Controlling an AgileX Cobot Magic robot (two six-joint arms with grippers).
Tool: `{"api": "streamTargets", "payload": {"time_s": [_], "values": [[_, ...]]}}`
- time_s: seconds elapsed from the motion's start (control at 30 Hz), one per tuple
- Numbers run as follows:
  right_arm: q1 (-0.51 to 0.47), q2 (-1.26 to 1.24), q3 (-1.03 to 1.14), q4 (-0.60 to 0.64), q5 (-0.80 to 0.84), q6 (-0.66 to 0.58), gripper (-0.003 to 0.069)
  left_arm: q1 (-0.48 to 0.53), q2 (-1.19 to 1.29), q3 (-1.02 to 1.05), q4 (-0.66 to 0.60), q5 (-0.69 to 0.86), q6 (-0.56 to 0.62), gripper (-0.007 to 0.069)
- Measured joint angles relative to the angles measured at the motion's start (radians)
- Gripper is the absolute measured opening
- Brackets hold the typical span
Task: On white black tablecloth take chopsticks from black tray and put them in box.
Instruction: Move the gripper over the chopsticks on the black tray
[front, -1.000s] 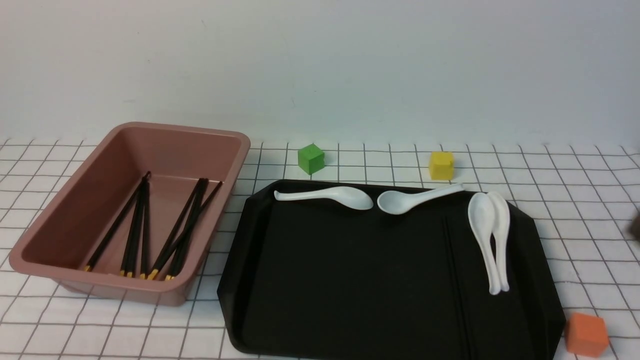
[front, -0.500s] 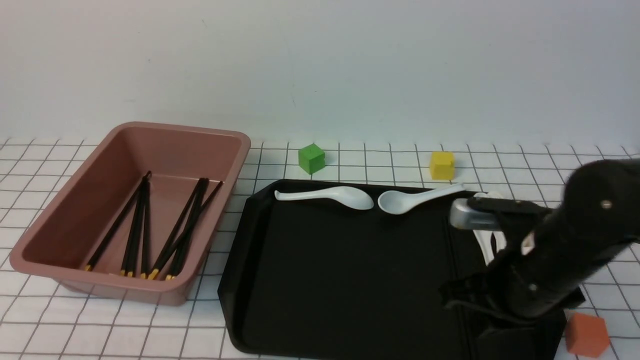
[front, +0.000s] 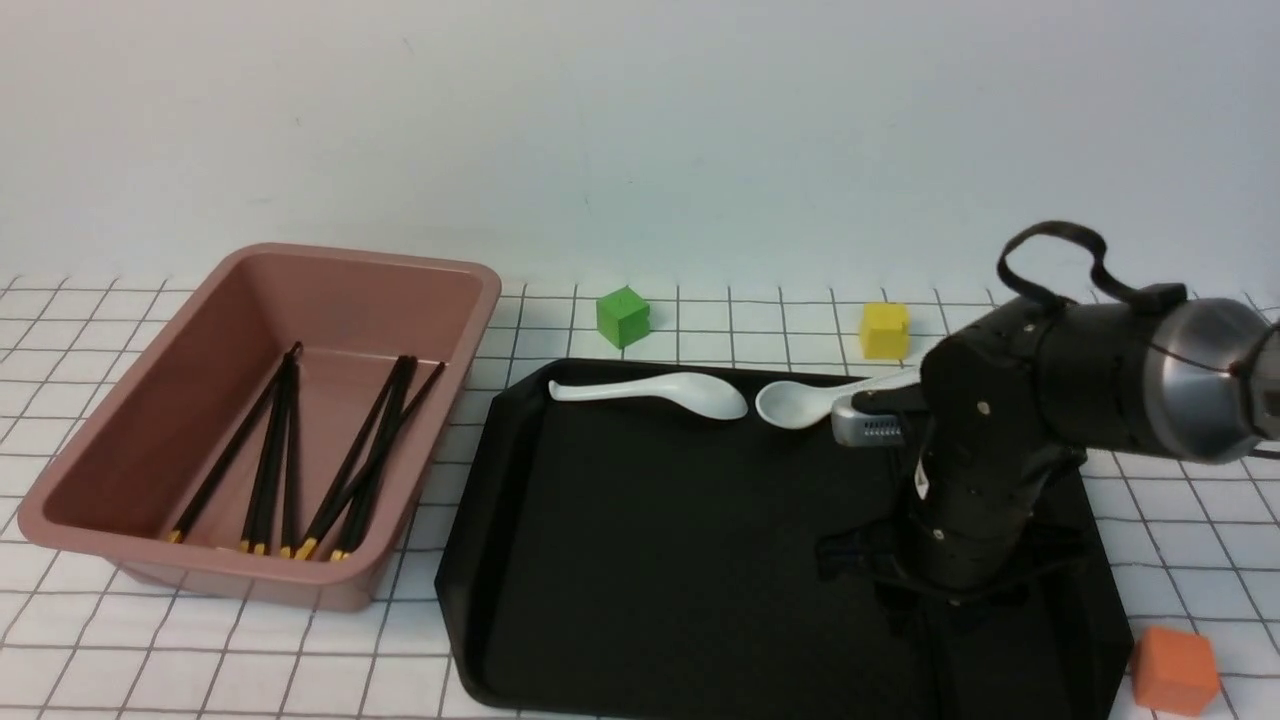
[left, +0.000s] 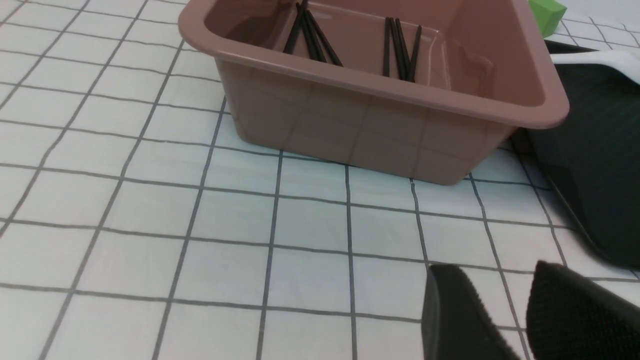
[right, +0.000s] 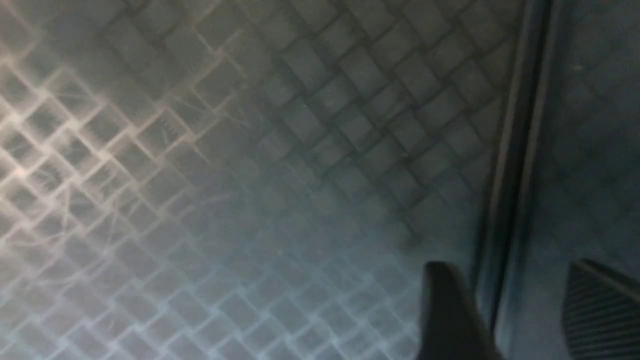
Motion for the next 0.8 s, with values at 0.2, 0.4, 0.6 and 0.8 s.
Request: {"api": "streamTargets", "payload": {"time_s": [0.2, 0.4, 0.6, 0.8], "values": [[0.0, 0.041, -0.011, 0.003, 0.0, 0.004, 0.038, 0.0, 0.0, 0.0, 0.0, 0.0, 0.0, 0.0239], [0.0, 0.058, -0.025, 0.035, 0.009, 0.007, 0.0218, 0.0, 0.0, 0.0, 0.0, 0.0, 0.0, 0.0238], [0.001, 0.048, -0.025, 0.04, 0.015, 0.005, 0.0108, 0.0, 0.0, 0.0, 0.0, 0.0, 0.0, 0.0238], [0.0, -0.044, -0.008, 0.024, 0.103, 0.005, 0.0108, 0.0, 0.0, 0.0, 0.0, 0.0, 0.0, 0.0238]]}}
